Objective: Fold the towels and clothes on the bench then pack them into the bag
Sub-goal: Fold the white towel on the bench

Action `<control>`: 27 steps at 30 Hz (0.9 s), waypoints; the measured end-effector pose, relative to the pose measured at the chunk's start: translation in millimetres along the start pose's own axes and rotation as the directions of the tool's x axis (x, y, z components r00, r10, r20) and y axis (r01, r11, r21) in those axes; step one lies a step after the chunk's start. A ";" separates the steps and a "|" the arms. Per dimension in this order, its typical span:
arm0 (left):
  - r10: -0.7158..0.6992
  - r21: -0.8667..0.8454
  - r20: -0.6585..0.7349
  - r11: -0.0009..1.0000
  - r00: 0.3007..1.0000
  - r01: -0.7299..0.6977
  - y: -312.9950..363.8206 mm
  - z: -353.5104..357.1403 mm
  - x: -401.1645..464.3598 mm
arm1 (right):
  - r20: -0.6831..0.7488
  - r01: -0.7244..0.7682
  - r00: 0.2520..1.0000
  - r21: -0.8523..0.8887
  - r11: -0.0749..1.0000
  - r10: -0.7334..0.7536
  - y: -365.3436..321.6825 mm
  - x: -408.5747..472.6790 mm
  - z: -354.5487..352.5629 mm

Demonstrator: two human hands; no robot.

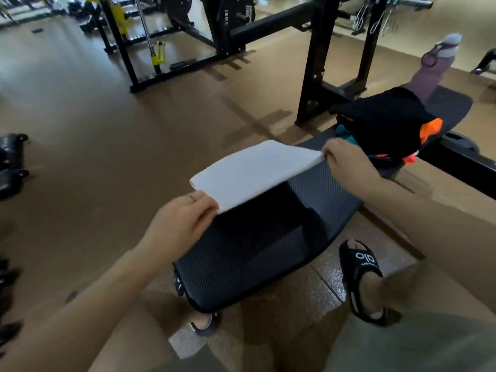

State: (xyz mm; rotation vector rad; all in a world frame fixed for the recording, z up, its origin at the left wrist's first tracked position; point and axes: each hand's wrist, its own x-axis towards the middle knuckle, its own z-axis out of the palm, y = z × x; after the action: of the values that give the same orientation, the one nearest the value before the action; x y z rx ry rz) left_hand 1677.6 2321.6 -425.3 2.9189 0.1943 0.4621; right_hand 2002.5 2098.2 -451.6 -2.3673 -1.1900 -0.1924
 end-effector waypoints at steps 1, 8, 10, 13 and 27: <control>0.020 -0.019 0.057 1.000 0.998 -0.019 3.0 22.0 -7.1 | 0.069 0.011 0.998 -0.037 0.999 -0.008 11.1 -17.1 14.9; 0.203 -0.047 0.293 0.979 0.934 -0.198 34.8 123.4 -43.9 | 0.386 0.227 0.916 -0.276 0.934 -0.108 58.2 -103.0 62.3; 0.234 -0.041 0.295 0.972 0.926 -0.232 42.5 130.0 -44.1 | 0.375 0.263 0.918 -0.335 0.905 -0.128 62.5 -103.1 60.6; 0.257 -0.039 0.304 0.966 0.917 -0.257 46.8 134.8 -40.7 | 0.399 0.278 0.911 -0.411 0.868 -0.103 73.5 -109.6 57.2; -0.503 -0.165 0.273 0.815 0.820 0.555 -67.9 99.6 21.5 | 0.416 0.460 0.815 -0.041 0.887 -0.403 -117.0 -146.9 86.0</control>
State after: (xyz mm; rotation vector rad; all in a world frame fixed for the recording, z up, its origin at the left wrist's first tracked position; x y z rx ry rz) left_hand 1722.6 2375.6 -525.5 2.4932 0.8367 0.0617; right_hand 1813.1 2092.9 -533.9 -2.2772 -1.9724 0.0699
